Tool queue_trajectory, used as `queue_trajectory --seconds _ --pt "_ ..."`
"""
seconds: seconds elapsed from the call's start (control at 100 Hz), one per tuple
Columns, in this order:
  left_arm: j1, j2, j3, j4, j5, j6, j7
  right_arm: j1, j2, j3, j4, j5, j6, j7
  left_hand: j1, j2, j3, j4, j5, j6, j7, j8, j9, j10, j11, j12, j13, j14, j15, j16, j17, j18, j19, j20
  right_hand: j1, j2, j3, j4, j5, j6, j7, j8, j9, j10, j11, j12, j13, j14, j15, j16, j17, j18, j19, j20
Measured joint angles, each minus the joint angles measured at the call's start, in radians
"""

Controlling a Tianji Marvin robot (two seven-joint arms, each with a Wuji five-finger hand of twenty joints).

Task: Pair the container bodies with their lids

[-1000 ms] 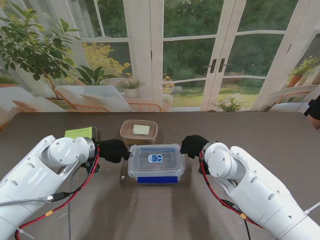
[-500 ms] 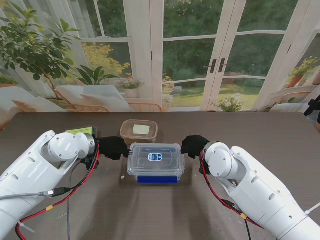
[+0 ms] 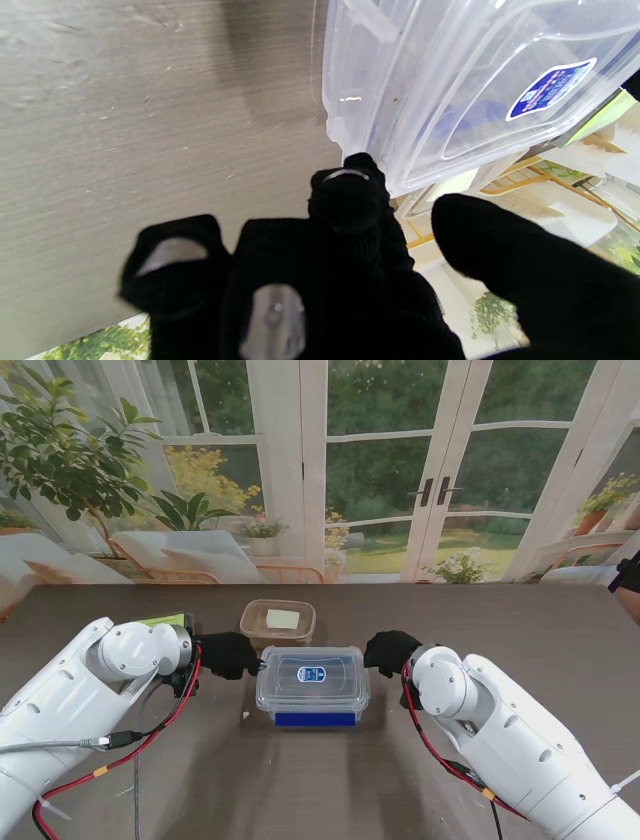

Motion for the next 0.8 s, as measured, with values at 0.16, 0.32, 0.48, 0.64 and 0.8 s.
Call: queue_trajectory --seconds 0.16,0.32,0.48,0.64,0.8 --pt "0.001 0.001 -0.001 -0.008 0.006 0.0 -0.005 -0.002 0.0 0.002 0.0 -0.002 0.001 -0.001 0.0 0.0 0.0 0.0 0.0 0.0 0.0 0.0 0.0 0.0 0.0 0.0 0.0 0.0 0.0 0.0 0.0 0.0 0.0 0.0 0.0 0.0 0.0 0.0 0.0 -0.003 0.0 0.0 0.0 0.0 0.0 0.0 0.0 0.0 0.0 0.0 0.0 0.0 0.0 0.0" --pt "-0.002 0.001 0.003 -0.004 0.006 -0.009 -0.005 -0.003 0.0 0.005 0.001 -0.004 0.001 -0.001 0.0 0.0 0.0 0.0 0.0 -0.004 -0.001 -0.001 -0.001 0.0 0.0 0.0 0.0 0.0 0.0 0.0 0.0 0.0 0.0 0.0 0.0 0.0 0.0 0.0 0.0 -0.006 -0.001 -0.001 0.0 0.001 0.0 0.0 0.0 0.001 0.0 0.0 0.0 0.0 0.0 0.0" --pt "-0.01 0.001 0.011 0.005 0.004 -0.013 -0.006 -0.009 0.0 0.011 0.001 -0.005 0.0 -0.003 0.0 0.0 0.0 0.0 0.0 -0.007 -0.008 -0.002 -0.003 0.0 0.001 0.0 0.0 0.0 0.0 0.0 0.0 0.0 0.0 0.0 0.0 0.0 0.0 0.0 0.0 -0.019 -0.012 -0.001 0.0 0.002 0.0 -0.001 0.0 0.003 0.0 0.0 0.0 0.001 0.0 0.0" --pt "-0.019 0.0 0.021 0.013 0.0 -0.016 -0.008 -0.014 0.0 0.015 0.003 -0.009 -0.001 -0.007 0.0 0.0 0.0 0.0 0.0 -0.008 -0.01 -0.003 -0.003 -0.001 0.002 0.0 0.0 0.0 0.0 0.0 0.0 0.0 0.0 0.0 0.0 0.0 0.0 0.0 0.0 -0.033 -0.012 -0.001 0.0 0.002 0.0 -0.001 0.0 0.003 0.0 0.0 0.0 0.001 0.0 0.0" --pt "-0.026 0.0 0.028 0.019 -0.001 -0.014 -0.008 -0.014 0.0 0.015 0.007 -0.01 -0.002 -0.008 0.0 0.0 0.0 0.0 0.0 -0.009 -0.01 -0.003 -0.004 -0.001 0.002 0.0 0.0 0.0 0.0 0.0 0.0 0.0 0.0 0.0 0.0 0.0 0.0 0.0 -0.01 -0.042 -0.012 -0.001 0.0 0.003 0.0 -0.001 0.0 0.003 0.0 0.0 0.0 0.001 0.0 0.0"
